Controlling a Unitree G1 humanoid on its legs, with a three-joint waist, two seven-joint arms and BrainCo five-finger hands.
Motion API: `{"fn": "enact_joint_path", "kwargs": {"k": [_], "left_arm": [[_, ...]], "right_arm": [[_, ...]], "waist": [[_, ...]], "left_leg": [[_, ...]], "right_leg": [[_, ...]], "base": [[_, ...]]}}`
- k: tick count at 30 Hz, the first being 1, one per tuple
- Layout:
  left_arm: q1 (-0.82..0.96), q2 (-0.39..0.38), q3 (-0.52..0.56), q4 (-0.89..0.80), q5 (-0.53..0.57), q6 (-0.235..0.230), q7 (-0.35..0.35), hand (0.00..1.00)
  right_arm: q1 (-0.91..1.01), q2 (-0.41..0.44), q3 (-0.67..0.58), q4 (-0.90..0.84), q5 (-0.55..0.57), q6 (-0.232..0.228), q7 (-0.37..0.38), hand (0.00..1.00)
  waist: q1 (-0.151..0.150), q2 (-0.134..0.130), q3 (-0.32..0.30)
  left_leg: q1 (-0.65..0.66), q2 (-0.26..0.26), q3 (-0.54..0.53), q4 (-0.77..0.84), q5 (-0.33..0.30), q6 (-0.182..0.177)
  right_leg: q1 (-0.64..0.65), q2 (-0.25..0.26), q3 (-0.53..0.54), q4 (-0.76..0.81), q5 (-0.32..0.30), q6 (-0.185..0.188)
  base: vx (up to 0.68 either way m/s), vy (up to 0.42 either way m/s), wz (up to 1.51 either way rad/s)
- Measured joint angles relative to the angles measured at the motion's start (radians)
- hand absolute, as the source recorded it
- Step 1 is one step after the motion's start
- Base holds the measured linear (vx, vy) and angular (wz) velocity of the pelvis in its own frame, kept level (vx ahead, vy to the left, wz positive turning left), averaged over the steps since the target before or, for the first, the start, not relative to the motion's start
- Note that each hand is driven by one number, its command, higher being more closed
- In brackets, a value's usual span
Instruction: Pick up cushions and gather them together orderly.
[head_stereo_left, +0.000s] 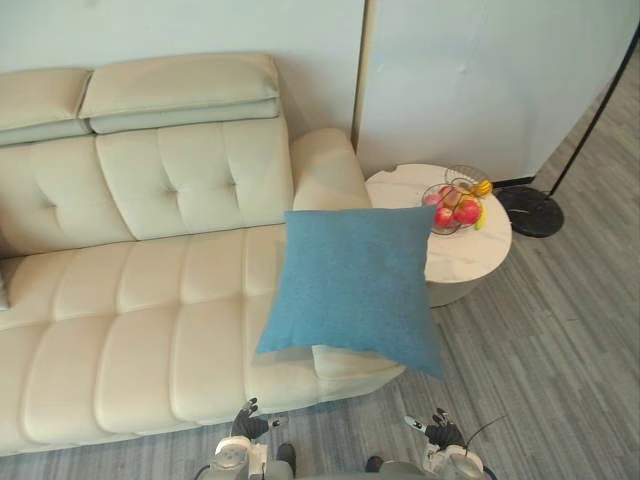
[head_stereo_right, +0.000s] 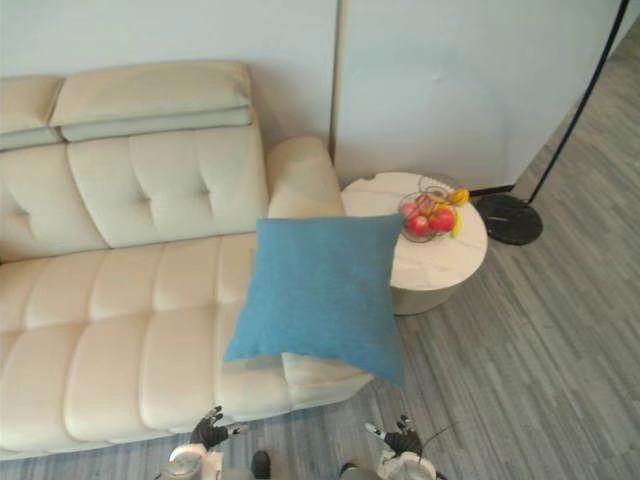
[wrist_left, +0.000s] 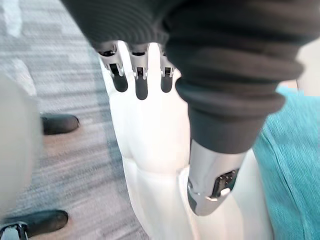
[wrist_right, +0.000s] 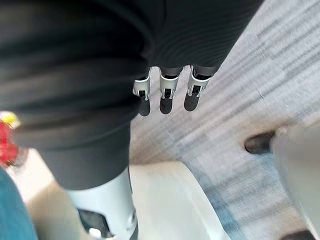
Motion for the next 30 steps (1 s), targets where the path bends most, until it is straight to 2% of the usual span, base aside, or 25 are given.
{"fn": "enact_joint_path", "kwargs": {"k": [5, 8, 10, 14, 20, 24, 30], "left_arm": [[0.0, 0.041, 0.062, -0.083, -0.021, -0.003, 0.023, 0.0], [0.005, 0.073, 0.097, -0.141, -0.034, -0.011, 0.037, 0.0], [0.005, 0.086, 0.127, -0.183, -0.041, -0.017, 0.041, 0.0], [0.009, 0.088, 0.138, -0.21, -0.043, -0.021, 0.041, 0.0], [0.012, 0.097, 0.154, -0.313, -0.062, -0.025, 0.043, 0.0], [0.009, 0.102, 0.152, -0.352, -0.065, -0.029, 0.043, 0.0], [-0.052, 0.104, 0.108, -0.4, -0.08, -0.033, 0.057, 0.0]], "right_arm": [[0.077, -0.05, -0.012, -0.202, -0.003, -0.015, -0.014, 0.0], [0.109, -0.074, -0.05, -0.328, -0.046, -0.026, -0.013, 0.0], [0.13, -0.089, -0.072, -0.451, -0.077, -0.029, -0.014, 0.0], [0.137, -0.105, -0.089, -0.577, -0.091, -0.038, -0.013, 0.0], [0.139, -0.114, -0.079, -0.673, -0.116, -0.045, -0.005, 0.0], [0.126, -0.144, -0.037, -0.673, -0.115, -0.046, 0.009, 0.0], [-0.014, -0.153, 0.034, -0.664, -0.106, -0.046, 0.011, 0.0]], "waist": [[-0.01, -0.001, 0.0], [-0.012, -0.001, 0.0], [-0.015, -0.002, -0.001], [-0.021, -0.001, -0.002], [-0.021, 0.001, -0.008], [-0.02, 0.006, -0.019], [-0.021, 0.006, -0.019]], "left_leg": [[0.01, -0.005, 0.013, -0.002, 0.004, 0.005], [0.01, -0.009, 0.019, -0.023, 0.024, 0.01], [0.013, -0.013, 0.02, -0.066, 0.051, 0.013], [0.015, -0.013, 0.022, -0.118, 0.097, 0.016], [-0.005, -0.016, 0.027, -0.124, 0.094, 0.014], [-0.012, -0.023, 0.028, -0.124, 0.092, 0.015], [-0.038, -0.035, 0.01, -0.118, 0.101, 0.025]], "right_leg": [[0.021, -0.004, 0.005, -0.036, 0.03, 0.002], [0.019, -0.006, 0.005, -0.054, 0.043, 0.003], [0.008, -0.007, 0.004, -0.062, 0.043, 0.003], [-0.015, -0.005, 0.001, -0.06, 0.049, -0.003], [-0.023, -0.003, 0.005, -0.092, 0.063, 0.008], [-0.019, -0.007, 0.005, -0.113, 0.076, 0.019], [-0.018, -0.014, -0.023, -0.141, 0.091, 0.011]], "base": [[0.01, 0.037, -0.05], [-0.06, 0.02, -0.01], [-0.11, -0.004, 0.01], [-0.14, -0.014, 0.02], [-0.09, 0.01, -0.02], [0.01, 0.009, 0.0], [0.09, 0.004, 0.12]]}}
